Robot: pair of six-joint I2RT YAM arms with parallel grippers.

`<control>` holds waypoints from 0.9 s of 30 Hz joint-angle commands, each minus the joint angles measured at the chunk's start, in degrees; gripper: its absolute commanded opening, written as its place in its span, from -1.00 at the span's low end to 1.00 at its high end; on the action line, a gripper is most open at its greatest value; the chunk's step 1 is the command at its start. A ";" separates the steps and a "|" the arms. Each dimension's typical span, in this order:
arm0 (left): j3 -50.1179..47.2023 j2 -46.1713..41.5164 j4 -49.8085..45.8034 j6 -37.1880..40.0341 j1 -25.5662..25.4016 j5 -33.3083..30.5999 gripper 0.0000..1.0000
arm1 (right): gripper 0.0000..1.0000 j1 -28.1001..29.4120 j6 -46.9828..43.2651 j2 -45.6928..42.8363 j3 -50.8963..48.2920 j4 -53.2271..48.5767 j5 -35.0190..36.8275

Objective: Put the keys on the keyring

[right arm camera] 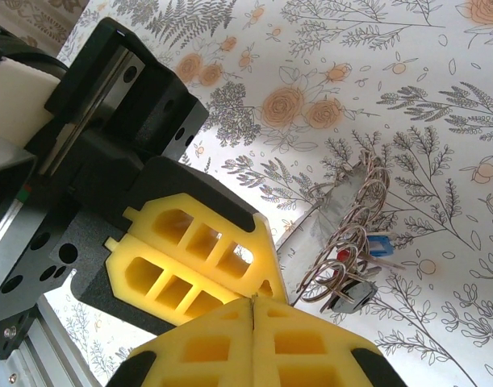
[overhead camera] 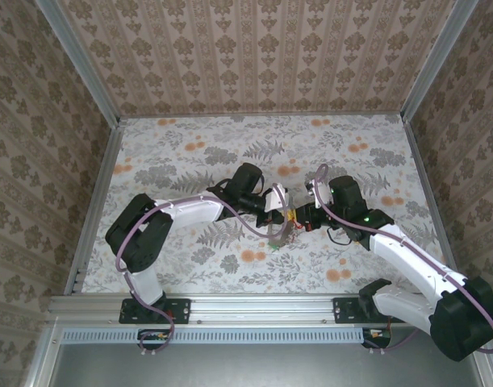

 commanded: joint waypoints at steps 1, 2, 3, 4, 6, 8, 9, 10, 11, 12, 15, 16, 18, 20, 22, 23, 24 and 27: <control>-0.54 -0.71 3.16 -1.45 -0.09 -0.35 -1.00 | -1.00 0.08 0.39 -1.67 1.13 0.54 1.49; -1.44 -1.16 4.57 -1.99 -0.04 -0.72 -1.00 | -1.00 -0.06 0.75 -1.67 1.16 -0.56 3.03; -2.25 -1.62 6.19 -2.48 0.04 -1.35 -1.00 | -1.00 -0.15 1.11 -1.52 1.26 -1.77 4.85; -3.18 -2.09 7.81 -3.26 0.15 -2.10 -1.00 | -1.00 -0.35 1.65 -1.22 1.43 -2.97 6.42; -4.77 -2.80 11.01 -4.40 0.20 -3.40 -1.00 | -1.00 -0.75 2.65 0.00 2.02 -5.63 8.99; -6.05 -3.47 13.39 -5.26 0.27 -4.15 -1.00 | -1.00 -1.04 3.91 1.29 2.19 -6.99 10.13; -6.52 -3.67 14.23 -5.51 0.27 -4.36 -1.00 | -1.00 -1.23 4.35 1.77 2.09 -6.90 9.97; -6.99 -3.85 15.53 -5.82 0.31 -4.72 -1.00 | -1.00 -1.25 4.81 2.16 1.84 -6.66 9.82; -7.40 -3.95 16.37 -6.13 0.35 -4.87 -1.00 | -1.00 -1.34 5.28 2.45 1.71 -6.16 9.70; -7.59 -4.04 16.77 -6.26 0.42 -4.87 -1.00 | -1.00 -1.32 5.44 2.61 1.64 -5.87 9.64; -8.11 -4.22 17.50 -6.21 0.44 -4.81 -1.00 | -1.00 -1.34 5.65 3.06 1.57 -4.91 9.34; -8.39 -4.22 17.87 -6.29 0.45 -4.52 -1.00 | -1.00 -1.43 5.73 3.32 1.62 -4.67 9.22; -8.82 -4.18 19.01 -6.34 0.44 -4.02 -1.00 | -1.00 -1.77 5.43 4.15 1.94 -4.39 8.01; -8.88 -4.22 19.31 -6.42 0.45 -3.69 -1.00 | -1.00 -1.94 5.16 5.25 2.27 -3.85 5.96; -9.13 -4.22 20.11 -6.34 0.44 -3.21 -1.00 | -1.00 -1.96 5.04 6.39 2.70 -3.40 5.11; -9.10 -4.13 20.24 -6.47 0.47 -3.19 -1.00 | -1.00 -2.00 5.08 6.95 2.80 -3.23 4.71; -9.11 -4.13 20.30 -6.43 0.46 -3.12 -1.00 | -1.00 -2.02 5.00 7.42 2.93 -2.86 4.22; -9.27 -4.03 20.85 -6.48 0.44 -3.28 -1.00 | -1.00 -2.12 4.97 8.79 3.24 -1.44 2.22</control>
